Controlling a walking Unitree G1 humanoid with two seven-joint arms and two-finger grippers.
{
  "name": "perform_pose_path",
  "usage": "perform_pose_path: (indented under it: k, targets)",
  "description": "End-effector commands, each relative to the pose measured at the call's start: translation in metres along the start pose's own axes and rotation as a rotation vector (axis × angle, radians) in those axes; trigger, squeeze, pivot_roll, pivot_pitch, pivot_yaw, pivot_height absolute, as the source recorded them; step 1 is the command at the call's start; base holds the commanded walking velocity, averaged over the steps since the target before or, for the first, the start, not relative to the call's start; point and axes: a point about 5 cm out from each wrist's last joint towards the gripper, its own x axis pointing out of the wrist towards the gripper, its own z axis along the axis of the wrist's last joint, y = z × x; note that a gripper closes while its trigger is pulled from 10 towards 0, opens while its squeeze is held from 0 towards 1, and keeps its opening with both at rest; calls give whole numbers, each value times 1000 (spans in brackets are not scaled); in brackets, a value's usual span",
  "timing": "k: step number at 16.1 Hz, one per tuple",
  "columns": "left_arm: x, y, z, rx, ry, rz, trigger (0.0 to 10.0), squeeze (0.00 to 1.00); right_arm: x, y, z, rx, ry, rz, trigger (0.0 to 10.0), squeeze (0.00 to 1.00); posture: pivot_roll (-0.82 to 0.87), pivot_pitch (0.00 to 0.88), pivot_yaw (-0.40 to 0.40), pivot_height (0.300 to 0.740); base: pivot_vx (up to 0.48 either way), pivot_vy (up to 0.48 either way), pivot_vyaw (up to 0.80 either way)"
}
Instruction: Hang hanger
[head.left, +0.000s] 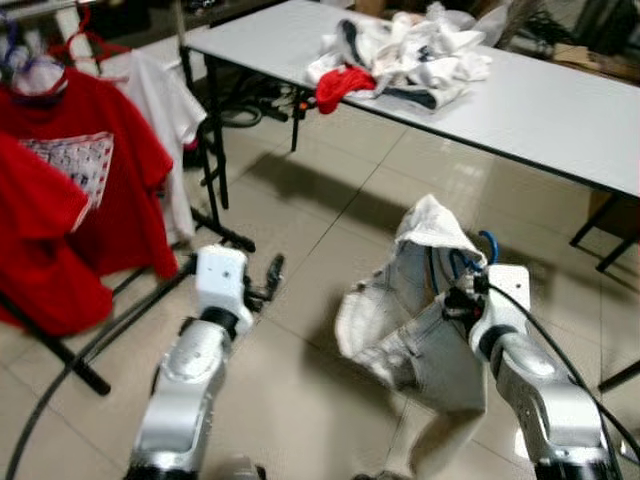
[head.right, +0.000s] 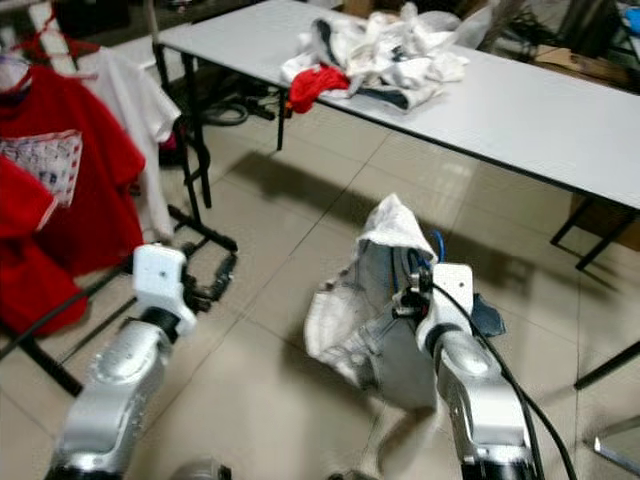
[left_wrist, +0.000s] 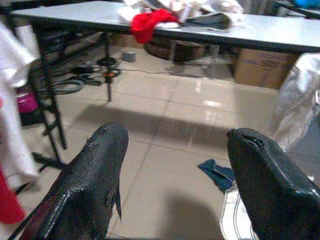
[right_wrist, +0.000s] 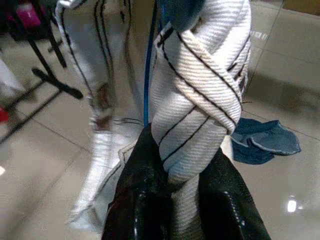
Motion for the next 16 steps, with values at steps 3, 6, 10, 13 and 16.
perform_pose_path:
  k: [3,6,10,13,16]
  targets:
    - [9,-3,7,2,-9,5,10000,0,-4,-4,20,11,-110,-27,10000,0,2,33,-37,740,361,0,0]
    - [12,0,9,9,-15,36,10000,0,0,-5,21,51,-102,-18,10000,0,18,36,-58,740,364,0,0]
    - [10,7,11,17,-15,51,10000,0,6,-4,22,59,-86,-20,10000,0,39,36,-63,740,369,0,0]
    - [12,11,13,16,-17,64,10000,0,10,-2,29,4,-117,-6,10000,0,44,34,-56,740,372,0,0]
    - [12,12,12,18,-12,64,10000,0,10,-1,28,-18,-116,-13,10000,0,48,42,-51,740,376,0,0]
